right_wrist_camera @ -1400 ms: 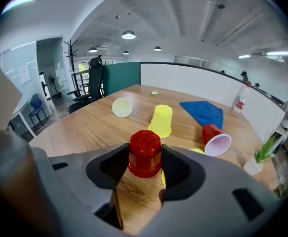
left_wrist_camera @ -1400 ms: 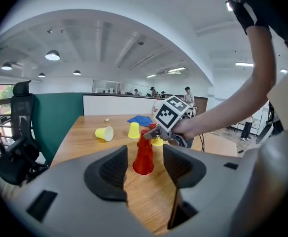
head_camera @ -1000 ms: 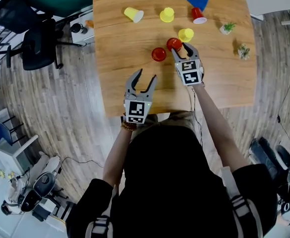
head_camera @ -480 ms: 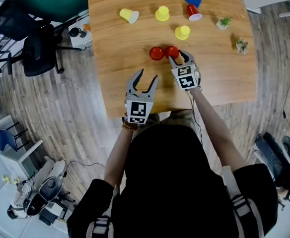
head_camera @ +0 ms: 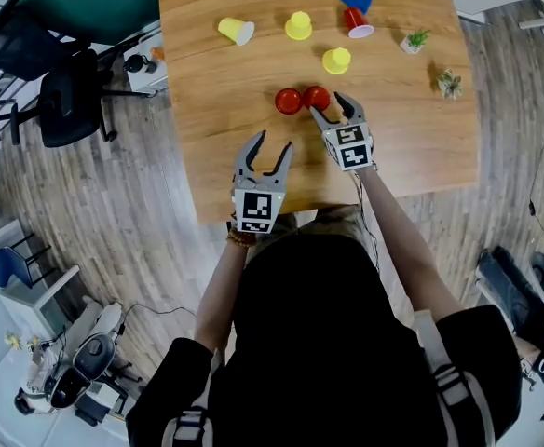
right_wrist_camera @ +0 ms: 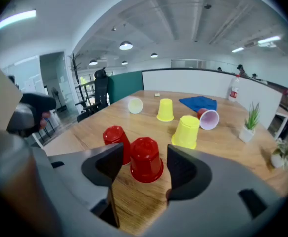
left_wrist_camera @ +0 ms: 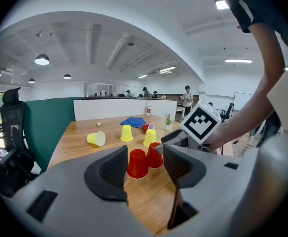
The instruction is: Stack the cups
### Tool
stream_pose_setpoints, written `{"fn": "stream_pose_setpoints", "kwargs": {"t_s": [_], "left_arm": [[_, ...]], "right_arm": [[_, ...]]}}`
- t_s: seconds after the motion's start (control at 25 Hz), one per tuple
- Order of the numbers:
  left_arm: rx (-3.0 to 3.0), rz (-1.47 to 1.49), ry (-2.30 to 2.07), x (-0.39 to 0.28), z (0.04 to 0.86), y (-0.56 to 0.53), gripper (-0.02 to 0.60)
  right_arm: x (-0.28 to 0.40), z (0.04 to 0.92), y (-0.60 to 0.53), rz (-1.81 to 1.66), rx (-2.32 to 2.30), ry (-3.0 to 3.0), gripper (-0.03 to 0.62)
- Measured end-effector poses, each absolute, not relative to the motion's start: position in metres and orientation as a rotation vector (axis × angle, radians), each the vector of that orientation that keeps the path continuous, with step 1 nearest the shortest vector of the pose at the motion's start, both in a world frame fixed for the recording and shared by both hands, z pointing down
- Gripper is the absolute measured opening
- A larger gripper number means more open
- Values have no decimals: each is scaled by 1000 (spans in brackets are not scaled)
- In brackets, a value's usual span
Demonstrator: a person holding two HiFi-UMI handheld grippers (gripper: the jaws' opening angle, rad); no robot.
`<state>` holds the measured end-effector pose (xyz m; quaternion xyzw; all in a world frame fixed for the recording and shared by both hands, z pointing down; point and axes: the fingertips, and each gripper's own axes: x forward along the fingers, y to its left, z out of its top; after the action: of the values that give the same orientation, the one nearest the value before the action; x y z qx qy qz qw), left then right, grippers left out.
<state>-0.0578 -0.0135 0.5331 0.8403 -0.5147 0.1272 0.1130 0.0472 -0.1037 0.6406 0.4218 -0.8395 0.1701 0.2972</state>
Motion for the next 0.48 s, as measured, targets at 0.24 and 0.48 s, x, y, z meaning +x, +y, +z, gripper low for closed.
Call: {"fn": "stream_pose_setpoints", "kwargs": {"t_s": [0.24,0.48], "left_arm": [[2469,376,-1493,-52,536,-14,244],[2484,383,-1476,-43,535,-14,244]], "right_arm": [[81,608,-131,364,1200,-2268,290],[103,624,-176,307,1212,-2198,311]]}}
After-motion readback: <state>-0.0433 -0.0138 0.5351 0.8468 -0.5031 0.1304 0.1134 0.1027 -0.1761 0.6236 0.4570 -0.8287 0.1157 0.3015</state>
